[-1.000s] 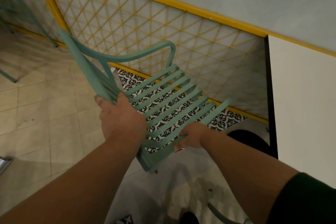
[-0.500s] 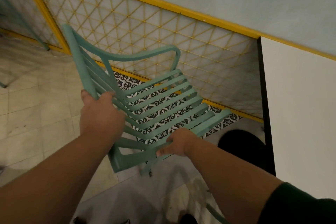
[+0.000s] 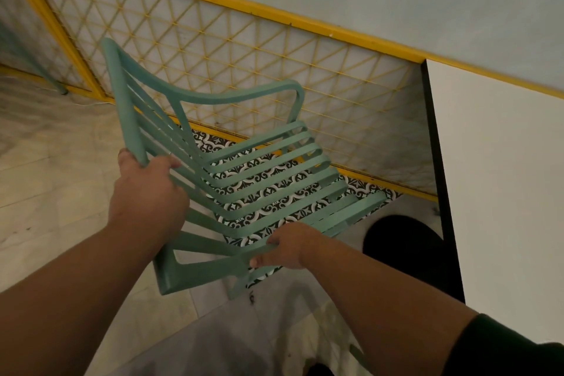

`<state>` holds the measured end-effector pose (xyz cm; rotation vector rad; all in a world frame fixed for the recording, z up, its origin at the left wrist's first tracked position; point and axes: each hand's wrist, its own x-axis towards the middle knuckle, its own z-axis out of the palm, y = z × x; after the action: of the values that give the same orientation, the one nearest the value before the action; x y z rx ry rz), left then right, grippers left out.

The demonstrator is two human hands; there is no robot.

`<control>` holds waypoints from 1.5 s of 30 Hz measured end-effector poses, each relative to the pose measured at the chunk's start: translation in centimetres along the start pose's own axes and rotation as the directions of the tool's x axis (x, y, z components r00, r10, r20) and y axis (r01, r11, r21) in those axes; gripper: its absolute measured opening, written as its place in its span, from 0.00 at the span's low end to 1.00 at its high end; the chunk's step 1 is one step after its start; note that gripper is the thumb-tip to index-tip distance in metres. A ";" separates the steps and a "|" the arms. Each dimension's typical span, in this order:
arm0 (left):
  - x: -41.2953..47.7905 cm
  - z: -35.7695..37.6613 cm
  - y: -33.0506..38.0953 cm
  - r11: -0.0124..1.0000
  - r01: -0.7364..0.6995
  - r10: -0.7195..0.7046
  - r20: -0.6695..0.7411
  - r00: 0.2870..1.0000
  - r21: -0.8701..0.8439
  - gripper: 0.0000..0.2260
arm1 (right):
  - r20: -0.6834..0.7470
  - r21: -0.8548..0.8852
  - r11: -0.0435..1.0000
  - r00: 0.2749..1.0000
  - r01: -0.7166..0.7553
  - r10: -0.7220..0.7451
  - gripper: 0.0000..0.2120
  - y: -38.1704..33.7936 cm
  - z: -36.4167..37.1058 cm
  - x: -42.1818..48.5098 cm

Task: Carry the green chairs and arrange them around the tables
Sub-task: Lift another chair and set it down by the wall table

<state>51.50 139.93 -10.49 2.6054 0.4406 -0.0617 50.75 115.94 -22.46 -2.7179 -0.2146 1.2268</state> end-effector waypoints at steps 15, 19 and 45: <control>-0.5 0.1 0.0 0.988 0.087 -0.100 -0.102 0.990 -0.126 0.31 | -0.062 -0.082 0.970 0.972 -0.230 0.225 0.39 9.2 -2.7 2.2; 0.0 0.3 0.2 0.994 0.092 -0.097 -0.069 0.993 -0.065 0.34 | -0.087 -0.078 0.968 0.969 -0.237 0.230 0.34 9.4 -2.4 2.1; 4.3 -1.2 -0.4 0.998 -0.049 0.048 0.021 0.999 0.049 0.31 | -0.084 0.019 0.934 0.930 -0.356 0.357 0.33 7.1 0.4 2.6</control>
<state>55.37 142.12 -10.14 2.6608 0.3735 -0.0830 52.61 109.51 -25.99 -2.8845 0.3072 1.1803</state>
